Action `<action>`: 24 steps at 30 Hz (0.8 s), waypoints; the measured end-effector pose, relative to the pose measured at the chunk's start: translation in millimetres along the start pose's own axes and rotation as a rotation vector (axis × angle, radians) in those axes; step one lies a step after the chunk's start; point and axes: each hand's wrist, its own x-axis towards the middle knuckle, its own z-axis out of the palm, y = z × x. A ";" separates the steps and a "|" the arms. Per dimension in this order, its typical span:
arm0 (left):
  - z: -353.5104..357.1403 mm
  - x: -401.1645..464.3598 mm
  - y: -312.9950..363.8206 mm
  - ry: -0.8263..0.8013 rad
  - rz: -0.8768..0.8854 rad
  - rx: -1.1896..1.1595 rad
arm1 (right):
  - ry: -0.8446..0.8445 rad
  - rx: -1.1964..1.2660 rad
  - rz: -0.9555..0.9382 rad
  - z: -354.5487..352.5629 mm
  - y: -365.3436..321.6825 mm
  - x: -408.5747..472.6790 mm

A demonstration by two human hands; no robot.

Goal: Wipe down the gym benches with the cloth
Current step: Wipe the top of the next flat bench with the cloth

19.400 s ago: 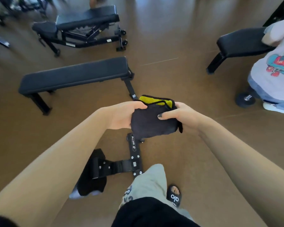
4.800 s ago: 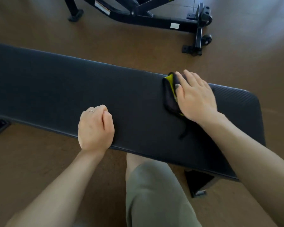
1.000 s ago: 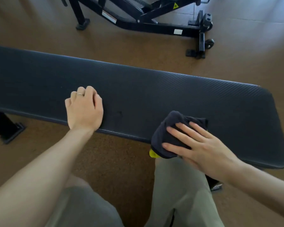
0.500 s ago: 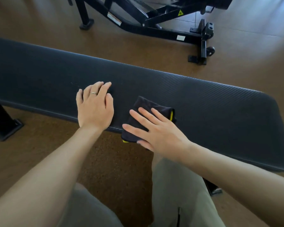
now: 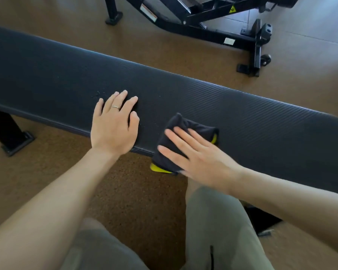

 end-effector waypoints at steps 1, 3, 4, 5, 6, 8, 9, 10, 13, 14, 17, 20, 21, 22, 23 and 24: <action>-0.8 0.0 -0.2 -0.003 0.001 0.002 | 0.028 0.020 0.007 0.3 -8.5 19.0; -1.2 0.4 0.4 -0.012 0.002 0.005 | 0.064 0.048 0.026 -1.3 -20.9 45.2; -1.5 0.8 0.3 -0.015 0.004 0.003 | 0.076 0.053 0.039 -2.1 -23.8 50.9; -1.7 0.9 -0.2 -0.018 0.005 -0.001 | 0.081 0.059 0.053 -3.0 -25.0 51.5; -2.0 0.3 -1.0 -0.024 0.003 -0.003 | 0.085 0.065 0.056 -3.1 -24.3 47.8; -2.4 -0.9 -1.9 -0.035 -0.007 -0.003 | 0.098 0.068 0.035 -2.0 -18.3 28.7; -2.8 -1.0 -2.0 -0.041 -0.009 -0.004 | 0.095 0.059 0.019 -1.8 -12.6 13.4; -3.4 -1.2 -1.9 -0.044 -0.014 -0.006 | 0.077 0.048 0.004 -1.9 -5.5 -5.4; -3.1 -0.9 -0.2 -0.039 -0.023 -0.010 | -0.031 0.026 0.020 -4.6 14.6 -66.8; -3.1 -0.9 0.2 -0.034 -0.024 -0.010 | -0.058 0.017 0.025 -6.2 18.1 -77.8; -3.2 1.2 -1.1 -0.018 -0.016 -0.003 | -0.033 0.003 0.029 -5.2 14.7 -55.0; -6.1 3.0 -4.4 -0.071 0.018 -0.023 | -0.016 0.007 0.047 -4.0 -2.8 10.5; -8.3 3.2 -7.6 -0.097 0.045 -0.045 | -0.019 0.031 0.070 -4.2 -9.2 29.4; -11.4 4.5 -13.4 -0.112 0.073 -0.064 | -0.015 0.048 0.096 -4.5 -15.5 44.8; -14.4 7.2 -21.6 -0.107 0.093 -0.066 | -0.004 0.059 0.127 -4.2 -21.2 55.5; -16.8 10.7 -31.4 -0.081 0.088 -0.042 | 0.003 0.070 0.159 -4.3 -25.9 61.7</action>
